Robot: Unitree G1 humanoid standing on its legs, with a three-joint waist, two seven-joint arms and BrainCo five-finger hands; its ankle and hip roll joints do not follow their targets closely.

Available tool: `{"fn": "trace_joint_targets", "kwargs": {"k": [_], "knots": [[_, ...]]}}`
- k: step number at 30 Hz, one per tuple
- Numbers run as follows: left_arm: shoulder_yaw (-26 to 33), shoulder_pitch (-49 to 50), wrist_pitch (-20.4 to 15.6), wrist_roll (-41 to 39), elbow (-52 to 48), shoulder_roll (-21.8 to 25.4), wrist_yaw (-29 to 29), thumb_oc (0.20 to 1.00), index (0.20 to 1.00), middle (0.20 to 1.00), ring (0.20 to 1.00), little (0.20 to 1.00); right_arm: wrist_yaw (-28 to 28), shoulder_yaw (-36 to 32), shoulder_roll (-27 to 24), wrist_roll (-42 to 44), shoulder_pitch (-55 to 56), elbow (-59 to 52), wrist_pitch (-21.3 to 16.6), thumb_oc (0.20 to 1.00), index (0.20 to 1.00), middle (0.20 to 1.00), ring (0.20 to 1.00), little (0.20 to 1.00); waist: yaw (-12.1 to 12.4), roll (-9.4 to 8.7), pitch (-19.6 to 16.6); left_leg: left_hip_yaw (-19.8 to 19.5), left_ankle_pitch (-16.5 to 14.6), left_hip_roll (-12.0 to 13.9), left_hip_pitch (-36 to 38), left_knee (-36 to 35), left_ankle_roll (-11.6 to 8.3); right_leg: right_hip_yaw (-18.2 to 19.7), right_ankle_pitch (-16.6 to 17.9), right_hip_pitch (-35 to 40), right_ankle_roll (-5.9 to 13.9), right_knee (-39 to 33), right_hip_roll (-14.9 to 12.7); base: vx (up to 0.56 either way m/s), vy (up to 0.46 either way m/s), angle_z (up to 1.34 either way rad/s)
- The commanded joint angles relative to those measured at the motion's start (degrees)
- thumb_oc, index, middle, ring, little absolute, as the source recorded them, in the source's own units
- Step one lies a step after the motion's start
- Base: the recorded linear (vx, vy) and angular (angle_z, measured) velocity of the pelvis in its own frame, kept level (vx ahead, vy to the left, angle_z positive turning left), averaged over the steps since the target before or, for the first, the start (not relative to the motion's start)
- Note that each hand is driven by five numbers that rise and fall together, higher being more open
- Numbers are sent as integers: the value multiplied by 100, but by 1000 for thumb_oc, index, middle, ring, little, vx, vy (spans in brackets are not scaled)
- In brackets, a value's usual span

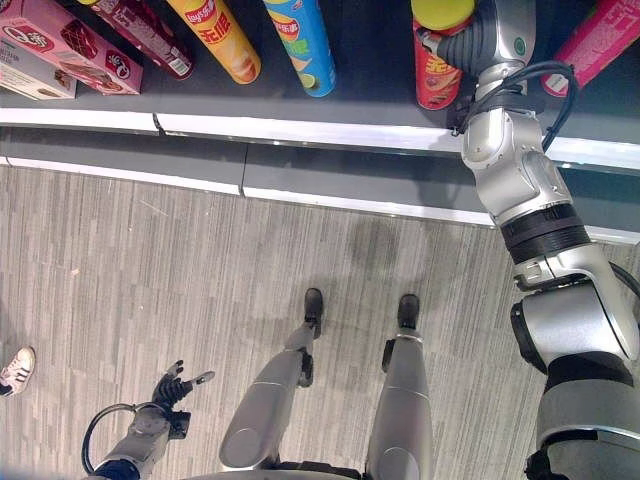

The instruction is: Put the goods on the table back onto the shelves and tidy them up.

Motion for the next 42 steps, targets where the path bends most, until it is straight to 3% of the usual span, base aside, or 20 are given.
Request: {"fn": "trace_joint_targets", "kwargs": {"k": [1,42], "knots": [[-123,-143,-29,-190,148,163,150,1000,1000,1000,1000,1000,-289,221,-244,19,-746,165,-85,200,200,200,200,200,146,-96,-158,152,-633,-50,305,79,-183,287,473,47,301,-837,249,0,0,0],[-196,-249,-56,-398,192,59,284,1000,1000,1000,1000,1000,-337,582,17,218,-1219,861,-31,200,200,200,200,200,340,-89,-100,47,-605,-87,247,88,-179,225,372,-96,255,-517,215,4,0,1]]}}
